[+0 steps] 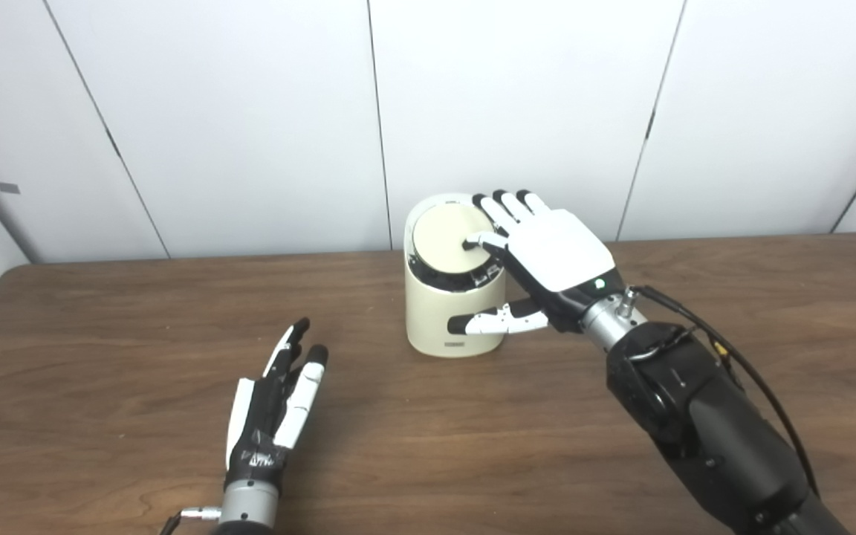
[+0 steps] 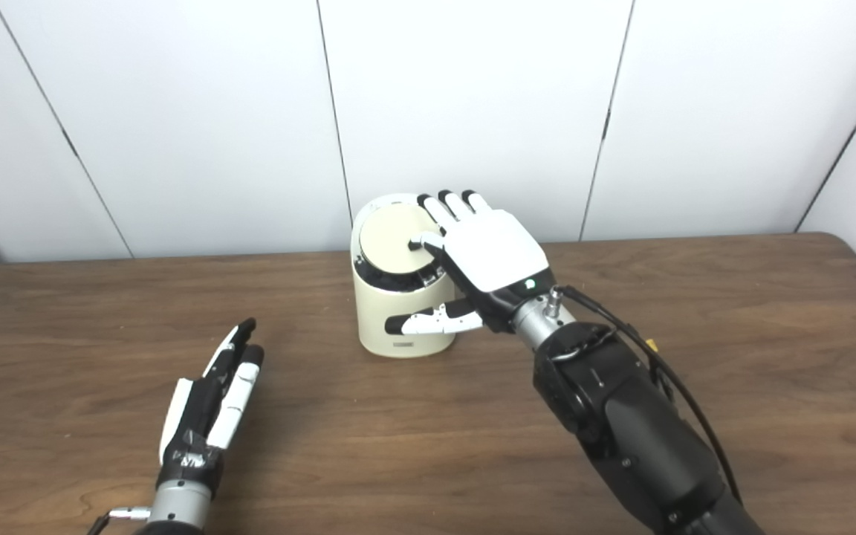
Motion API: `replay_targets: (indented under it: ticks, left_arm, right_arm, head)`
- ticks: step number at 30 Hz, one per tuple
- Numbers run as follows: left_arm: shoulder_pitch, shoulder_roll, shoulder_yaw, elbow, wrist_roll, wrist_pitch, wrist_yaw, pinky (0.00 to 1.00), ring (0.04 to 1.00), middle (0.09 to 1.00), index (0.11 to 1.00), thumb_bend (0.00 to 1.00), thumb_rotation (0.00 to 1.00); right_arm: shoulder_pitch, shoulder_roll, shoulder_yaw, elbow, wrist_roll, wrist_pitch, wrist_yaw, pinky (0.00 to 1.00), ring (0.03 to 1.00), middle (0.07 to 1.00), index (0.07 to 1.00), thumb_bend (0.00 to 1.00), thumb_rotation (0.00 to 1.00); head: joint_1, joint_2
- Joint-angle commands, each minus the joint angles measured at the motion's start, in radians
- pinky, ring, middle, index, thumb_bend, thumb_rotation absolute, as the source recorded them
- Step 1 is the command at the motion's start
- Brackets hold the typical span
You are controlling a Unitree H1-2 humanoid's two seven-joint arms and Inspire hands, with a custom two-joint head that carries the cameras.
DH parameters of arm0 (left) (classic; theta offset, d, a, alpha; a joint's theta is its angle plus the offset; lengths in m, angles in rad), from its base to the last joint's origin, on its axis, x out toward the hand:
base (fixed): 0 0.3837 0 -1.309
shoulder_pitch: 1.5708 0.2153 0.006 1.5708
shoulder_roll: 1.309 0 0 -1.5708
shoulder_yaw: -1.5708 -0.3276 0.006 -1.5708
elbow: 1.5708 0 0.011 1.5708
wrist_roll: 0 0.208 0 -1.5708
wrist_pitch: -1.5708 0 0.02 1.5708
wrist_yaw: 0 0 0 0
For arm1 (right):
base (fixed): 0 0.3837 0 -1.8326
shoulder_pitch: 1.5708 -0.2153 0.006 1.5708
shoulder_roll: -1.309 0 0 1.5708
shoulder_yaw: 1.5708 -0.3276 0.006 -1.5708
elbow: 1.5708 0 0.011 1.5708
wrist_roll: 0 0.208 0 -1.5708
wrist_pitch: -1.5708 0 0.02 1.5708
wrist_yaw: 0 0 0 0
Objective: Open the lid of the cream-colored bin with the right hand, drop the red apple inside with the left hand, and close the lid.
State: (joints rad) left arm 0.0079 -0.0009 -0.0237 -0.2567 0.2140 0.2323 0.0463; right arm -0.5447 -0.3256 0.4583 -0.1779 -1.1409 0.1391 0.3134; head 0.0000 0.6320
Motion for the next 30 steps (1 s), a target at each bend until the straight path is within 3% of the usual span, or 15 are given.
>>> replay_targets:
  ticks: [1, 24, 30]
  left_arm:
    - [-0.026, 0.001, -0.005, -0.019, 0.013, -0.015, 0.01, 0.92, 0.977, 0.983, 0.969, 0.67, 0.89]
    - [-0.028, -0.011, -0.006, -0.047, 0.012, 0.001, 0.01, 0.92, 0.967, 0.975, 0.967, 0.66, 0.88]
    - [-0.025, -0.011, -0.004, -0.053, 0.004, 0.007, 0.006, 0.92, 0.969, 0.977, 0.966, 0.65, 0.87]
  right_arm:
    - [-0.008, 0.008, 0.023, -0.018, -0.005, -0.044, 0.027, 1.0, 1.0, 1.0, 0.745, 0.59, 0.99]
    - [-0.012, -0.006, 0.03, 0.051, -0.091, -0.034, 0.074, 1.0, 1.0, 1.0, 0.72, 0.62, 1.0]
    - [0.006, 0.014, -0.021, 0.029, -0.001, -0.04, 0.016, 1.0, 1.0, 1.0, 0.8, 0.62, 1.0]
  head:
    - [0.0, 0.001]
    - [0.007, 0.013]
    - [0.008, 0.015]
